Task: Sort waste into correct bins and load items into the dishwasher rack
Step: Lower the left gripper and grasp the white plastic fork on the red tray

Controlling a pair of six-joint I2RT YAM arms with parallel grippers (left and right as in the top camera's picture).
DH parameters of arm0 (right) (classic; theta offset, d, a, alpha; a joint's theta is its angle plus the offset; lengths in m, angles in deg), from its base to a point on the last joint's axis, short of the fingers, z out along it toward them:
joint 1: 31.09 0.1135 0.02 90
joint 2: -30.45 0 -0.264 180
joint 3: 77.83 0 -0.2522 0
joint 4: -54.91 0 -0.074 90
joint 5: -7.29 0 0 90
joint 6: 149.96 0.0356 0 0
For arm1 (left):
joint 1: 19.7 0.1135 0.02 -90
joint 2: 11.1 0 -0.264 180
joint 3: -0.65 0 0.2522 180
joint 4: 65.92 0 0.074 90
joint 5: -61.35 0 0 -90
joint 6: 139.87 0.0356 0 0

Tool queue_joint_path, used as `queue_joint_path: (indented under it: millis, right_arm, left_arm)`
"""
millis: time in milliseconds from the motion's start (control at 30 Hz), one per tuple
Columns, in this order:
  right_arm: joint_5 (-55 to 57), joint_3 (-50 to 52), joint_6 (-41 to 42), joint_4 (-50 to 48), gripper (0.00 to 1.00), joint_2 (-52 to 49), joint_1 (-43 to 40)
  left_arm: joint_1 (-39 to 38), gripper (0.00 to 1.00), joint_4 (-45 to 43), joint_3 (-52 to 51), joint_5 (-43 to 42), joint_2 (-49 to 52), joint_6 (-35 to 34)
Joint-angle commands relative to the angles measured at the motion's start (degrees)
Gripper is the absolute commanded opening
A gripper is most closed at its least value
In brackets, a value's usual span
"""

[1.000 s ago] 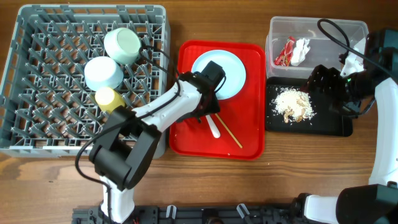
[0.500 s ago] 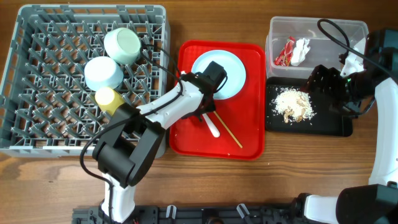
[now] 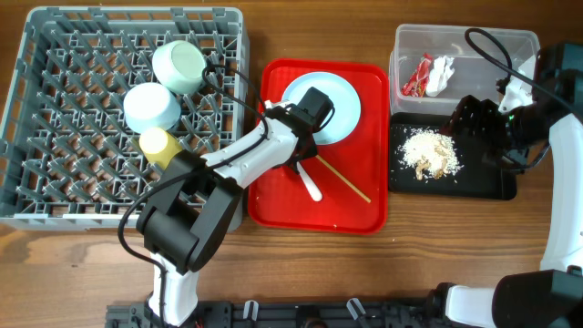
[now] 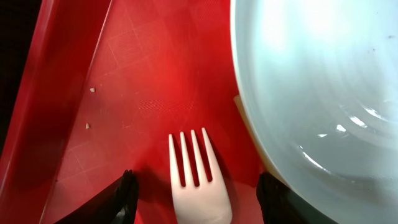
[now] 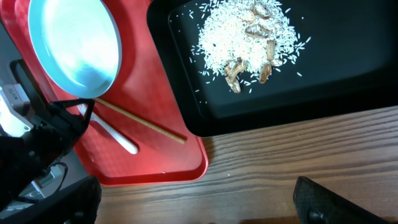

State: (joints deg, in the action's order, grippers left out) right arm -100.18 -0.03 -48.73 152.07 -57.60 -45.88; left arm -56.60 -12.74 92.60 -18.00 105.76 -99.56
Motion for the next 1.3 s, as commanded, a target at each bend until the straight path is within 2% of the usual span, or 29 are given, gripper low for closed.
queue_joint_path:
  millis: [0,133,300,400,600,767,1067,1267]
  right_arm:
    - [1.14,-0.90,-0.63,0.26,1.00,0.94,-0.02]
    - [1.14,-0.90,-0.66,0.44,1.00,0.94,-0.02]
    - [1.14,-0.90,-0.66,0.48,1.00,0.94,-0.02]
    - [1.14,-0.90,-0.66,0.50,1.00,0.94,-0.02]
    - [1.14,-0.90,-0.66,0.50,1.00,0.94,-0.02]
    - [1.16,-0.90,-0.70,0.92,1.00,0.94,-0.02]
    - [1.14,-0.90,-0.72,1.09,1.00,0.94,-0.02]
    - [1.16,-0.90,-0.70,1.09,1.00,0.94,-0.02]
  left_arm:
    - [0.04,0.61,-0.24,-0.48,-2.14,1.46,-2.03]
    - [0.04,0.52,-0.26,-0.48,-2.25,1.46,-2.01]
    - [0.04,0.49,-0.24,-0.48,-2.29,1.46,-2.03]
    - [0.00,0.42,-0.26,-0.48,-3.37,1.49,-2.10]
    - [0.00,0.42,0.04,-0.52,-5.42,2.97,-2.21]
    - [0.00,0.27,0.79,-0.52,-5.68,2.99,-2.19]
    - [0.17,0.28,0.83,-0.52,-5.66,2.71,-1.79]
    - [0.83,0.29,0.92,-0.50,-4.59,-0.98,0.02]
